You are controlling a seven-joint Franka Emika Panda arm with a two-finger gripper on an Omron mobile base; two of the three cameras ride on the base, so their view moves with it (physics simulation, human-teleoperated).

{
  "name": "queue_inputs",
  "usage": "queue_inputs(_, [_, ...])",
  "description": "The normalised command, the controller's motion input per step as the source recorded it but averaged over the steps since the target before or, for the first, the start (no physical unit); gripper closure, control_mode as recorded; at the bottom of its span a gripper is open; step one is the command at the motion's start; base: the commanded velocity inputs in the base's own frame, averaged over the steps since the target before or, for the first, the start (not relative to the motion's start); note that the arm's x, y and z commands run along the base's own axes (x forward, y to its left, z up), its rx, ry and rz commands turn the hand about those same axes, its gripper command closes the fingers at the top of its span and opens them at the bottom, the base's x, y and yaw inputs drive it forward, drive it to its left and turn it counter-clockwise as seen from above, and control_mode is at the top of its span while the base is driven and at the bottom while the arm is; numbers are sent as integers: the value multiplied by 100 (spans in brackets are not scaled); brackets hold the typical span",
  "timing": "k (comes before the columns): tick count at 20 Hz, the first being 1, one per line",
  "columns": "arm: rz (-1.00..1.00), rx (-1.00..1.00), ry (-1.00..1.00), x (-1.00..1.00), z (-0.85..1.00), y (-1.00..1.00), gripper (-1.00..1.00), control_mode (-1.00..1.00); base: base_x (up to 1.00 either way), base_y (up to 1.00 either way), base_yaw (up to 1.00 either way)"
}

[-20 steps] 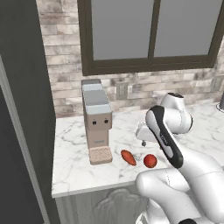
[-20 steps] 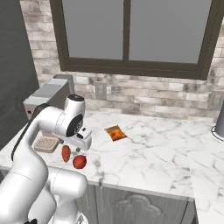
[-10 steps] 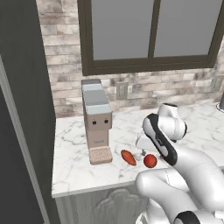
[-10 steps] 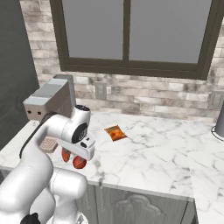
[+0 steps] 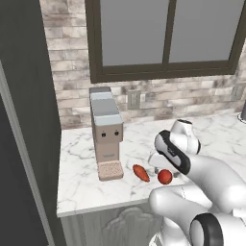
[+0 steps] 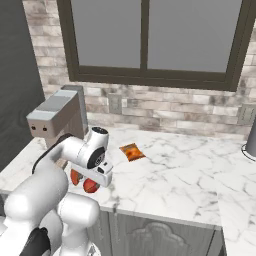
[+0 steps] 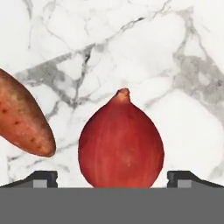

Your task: Place the sweet potato and onion inside the fridge drawer. Close the drawer after placing the vegetables.

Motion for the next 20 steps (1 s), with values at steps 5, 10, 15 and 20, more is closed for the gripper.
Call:
queue_inputs(5, [0, 0, 0, 15, -31, 0, -100, -100, 0, 0, 0])
queue_inputs(10, [0, 0, 0, -9, -32, 0, -100, -100, 0, 0, 0])
queue_inputs(15, [0, 0, 0, -3, -34, 0, -100, -100, 0, 0, 0])
queue_inputs(20, [0, 0, 0, -9, -49, 3, -100, -100, 0, 0, 0])
